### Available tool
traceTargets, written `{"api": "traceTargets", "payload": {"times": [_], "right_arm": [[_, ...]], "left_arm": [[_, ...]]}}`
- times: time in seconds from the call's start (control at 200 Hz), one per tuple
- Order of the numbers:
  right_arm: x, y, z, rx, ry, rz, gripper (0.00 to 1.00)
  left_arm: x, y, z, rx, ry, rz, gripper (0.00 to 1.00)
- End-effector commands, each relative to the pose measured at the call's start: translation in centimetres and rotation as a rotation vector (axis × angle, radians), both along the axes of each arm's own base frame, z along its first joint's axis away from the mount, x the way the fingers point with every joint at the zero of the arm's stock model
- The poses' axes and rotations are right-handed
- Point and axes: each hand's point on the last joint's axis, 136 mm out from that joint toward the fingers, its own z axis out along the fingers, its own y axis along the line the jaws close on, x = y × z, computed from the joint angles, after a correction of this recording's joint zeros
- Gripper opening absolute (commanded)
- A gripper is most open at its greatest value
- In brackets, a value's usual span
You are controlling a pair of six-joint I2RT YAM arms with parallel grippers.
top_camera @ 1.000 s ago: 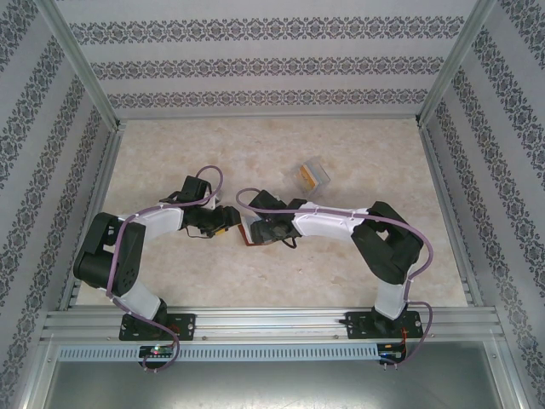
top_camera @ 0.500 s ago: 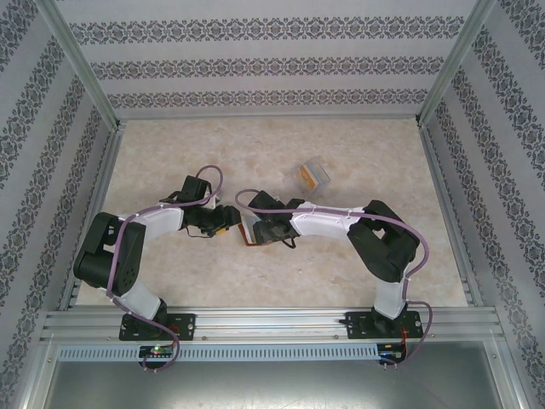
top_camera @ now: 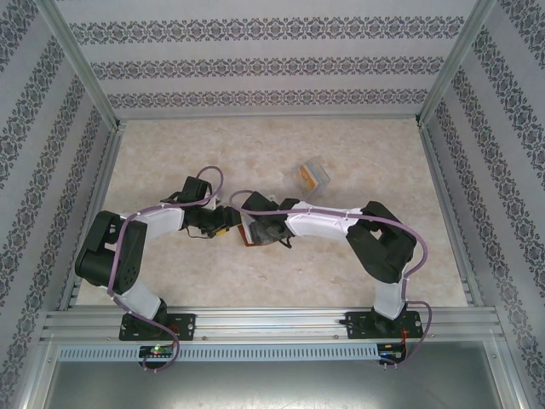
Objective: Put the credit cards into the card holder
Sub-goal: Flip over the card slot in the card holder.
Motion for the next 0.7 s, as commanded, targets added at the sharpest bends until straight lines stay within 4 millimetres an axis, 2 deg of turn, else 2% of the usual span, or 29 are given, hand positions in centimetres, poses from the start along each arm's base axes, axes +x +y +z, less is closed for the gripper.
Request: {"api": "traceTargets", "payload": {"times": [0.0, 0.08, 0.175, 0.375, 0.699], "right_arm": [[0.05, -0.33, -0.21, -0.048, -0.007, 0.009, 0.74], [0.02, -0.35, -0.44, -0.051, -0.003, 0.005, 0.73], [0.10, -0.75, -0.62, -0.066, -0.006, -0.018, 0.81], [0.01, -0.92, -0.90, -0.071, 0.000, -0.031, 0.82], [0.03, -0.28, -0.74, -0.026, 0.007, -0.027, 0.70]], "left_arm": [[-0.03, 0.05, -0.38, -0.021, 0.006, 0.002, 0.60], [-0.08, 0.01, -0.45, -0.021, 0.007, 0.000, 0.60], [-0.19, 0.01, -0.61, -0.022, 0.013, -0.001, 0.59], [-0.10, -0.03, -0.55, -0.024, 0.011, -0.002, 0.59], [0.03, -0.10, -0.49, -0.026, 0.011, -0.005, 0.59]]}}
